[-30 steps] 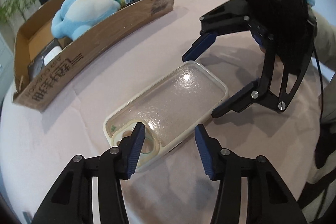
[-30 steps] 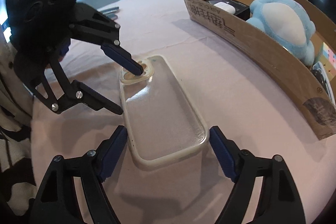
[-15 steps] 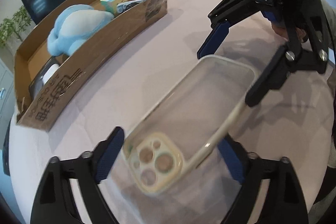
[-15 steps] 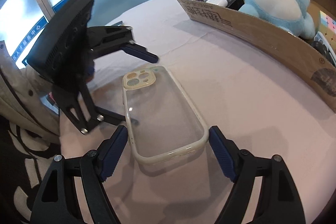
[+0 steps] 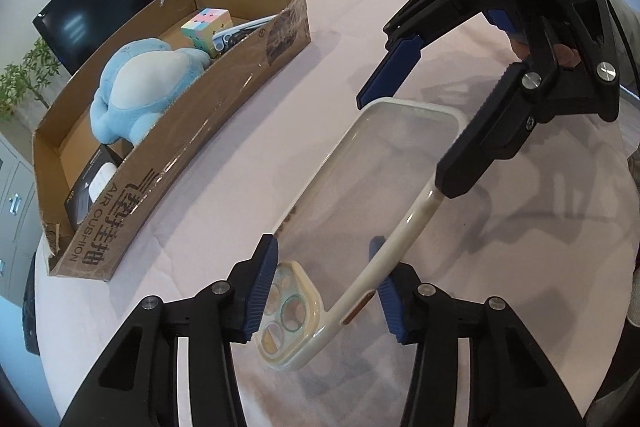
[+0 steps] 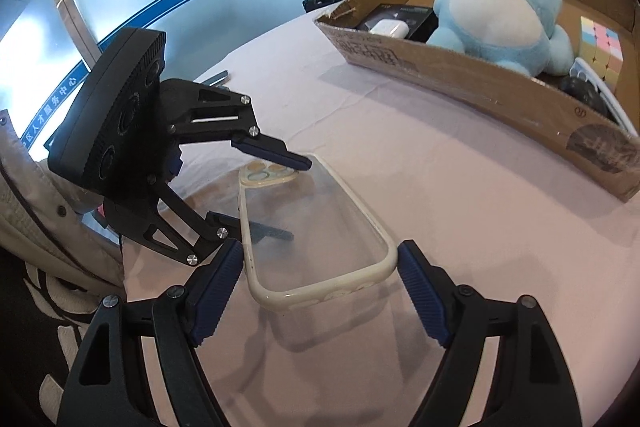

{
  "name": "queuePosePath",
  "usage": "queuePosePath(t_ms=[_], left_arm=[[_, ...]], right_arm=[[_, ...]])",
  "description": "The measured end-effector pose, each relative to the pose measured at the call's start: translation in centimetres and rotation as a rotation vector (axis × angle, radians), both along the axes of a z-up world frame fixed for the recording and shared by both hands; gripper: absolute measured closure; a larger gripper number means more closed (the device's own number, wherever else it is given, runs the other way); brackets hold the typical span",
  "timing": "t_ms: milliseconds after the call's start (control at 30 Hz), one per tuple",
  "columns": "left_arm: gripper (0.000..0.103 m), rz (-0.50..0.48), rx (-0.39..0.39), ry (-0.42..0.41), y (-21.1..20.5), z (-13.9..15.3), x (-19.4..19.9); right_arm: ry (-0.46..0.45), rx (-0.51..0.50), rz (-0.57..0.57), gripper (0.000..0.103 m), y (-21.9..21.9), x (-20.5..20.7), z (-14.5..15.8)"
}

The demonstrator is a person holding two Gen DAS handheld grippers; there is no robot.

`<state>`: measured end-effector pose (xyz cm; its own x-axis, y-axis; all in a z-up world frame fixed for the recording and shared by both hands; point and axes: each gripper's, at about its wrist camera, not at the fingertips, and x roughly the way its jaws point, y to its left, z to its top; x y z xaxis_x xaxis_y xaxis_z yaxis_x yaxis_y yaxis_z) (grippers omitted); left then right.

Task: Organize objects
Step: 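Lift the phone case with both grippers off the table, then carry the phone case over the box and lower it inside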

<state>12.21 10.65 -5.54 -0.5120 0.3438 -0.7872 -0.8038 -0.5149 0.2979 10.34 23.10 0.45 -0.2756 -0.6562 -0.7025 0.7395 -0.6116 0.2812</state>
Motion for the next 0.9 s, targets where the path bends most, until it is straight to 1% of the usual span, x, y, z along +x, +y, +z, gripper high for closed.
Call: queuePosePath(t_ms=[200, 333, 500, 600, 767, 900], left_arm=[[0.059, 0.017, 0.002, 0.046, 0.6, 1.6, -0.5], [0.059, 0.038, 0.01, 0.079, 0.9, 3.3, -1.1], [0.059, 0.033, 0.001, 0.136, 1.7, 5.6, -2.5], [0.059, 0.025, 0.01, 0.165, 2.4, 7.2, -4.0], [0.059, 0.035, 0.046, 0.173, 3.5, 9.6, -7.4], [0.059, 0.043, 0.042, 0.177, 4.1, 10.4, -9.7]], right_arm=[[0.038, -0.009, 0.004, 0.025, 0.8, -0.2, 0.9], [0.093, -0.022, 0.017, 0.025, 1.2, -0.5, 2.5], [0.14, -0.018, 0.028, 0.025, 1.9, -1.7, 4.8], [0.175, -0.009, 0.028, 0.025, 2.7, -2.9, 6.5], [0.225, -0.018, 0.016, 0.025, 4.4, -5.7, 9.3], [0.224, -0.014, 0.018, 0.025, 4.8, -8.3, 10.1]])
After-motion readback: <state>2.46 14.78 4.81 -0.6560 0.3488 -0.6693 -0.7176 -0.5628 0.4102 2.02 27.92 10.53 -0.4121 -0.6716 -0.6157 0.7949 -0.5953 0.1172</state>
